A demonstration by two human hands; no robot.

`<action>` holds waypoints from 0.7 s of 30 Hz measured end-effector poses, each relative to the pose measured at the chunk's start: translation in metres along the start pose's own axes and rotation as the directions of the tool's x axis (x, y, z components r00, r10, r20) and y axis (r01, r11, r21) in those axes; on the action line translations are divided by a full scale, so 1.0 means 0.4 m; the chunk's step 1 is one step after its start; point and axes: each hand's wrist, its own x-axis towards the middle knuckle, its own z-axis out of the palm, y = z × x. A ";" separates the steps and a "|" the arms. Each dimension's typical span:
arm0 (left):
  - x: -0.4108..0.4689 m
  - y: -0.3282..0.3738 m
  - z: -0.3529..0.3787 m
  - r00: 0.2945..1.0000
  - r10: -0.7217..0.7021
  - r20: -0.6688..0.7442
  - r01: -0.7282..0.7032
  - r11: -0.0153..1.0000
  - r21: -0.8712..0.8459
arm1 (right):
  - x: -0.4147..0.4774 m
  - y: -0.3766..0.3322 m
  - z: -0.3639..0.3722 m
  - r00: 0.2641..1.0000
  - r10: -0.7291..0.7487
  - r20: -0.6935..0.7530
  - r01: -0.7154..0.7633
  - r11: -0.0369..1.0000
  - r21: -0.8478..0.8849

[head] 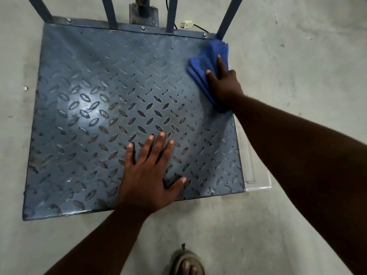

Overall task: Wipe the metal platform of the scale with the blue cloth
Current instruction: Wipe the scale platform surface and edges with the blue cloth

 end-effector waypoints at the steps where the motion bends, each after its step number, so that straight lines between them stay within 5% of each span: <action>1: 0.000 0.002 0.000 1.000 -0.013 -0.010 0.013 1.000 -0.007 | -0.022 0.015 0.009 1.000 -0.006 -0.020 0.005 1.000 -0.018; 11: 0.260 -0.075 -0.053 0.999 -0.053 -0.010 0.053 0.997 0.050 | -0.064 0.045 0.021 0.998 -0.050 -0.048 0.047 0.997 -0.064; 21: 0.267 -0.068 -0.054 0.989 -0.146 -0.034 0.147 0.988 0.038 | -0.004 0.022 -0.001 0.997 -0.061 -0.051 0.058 0.997 -0.047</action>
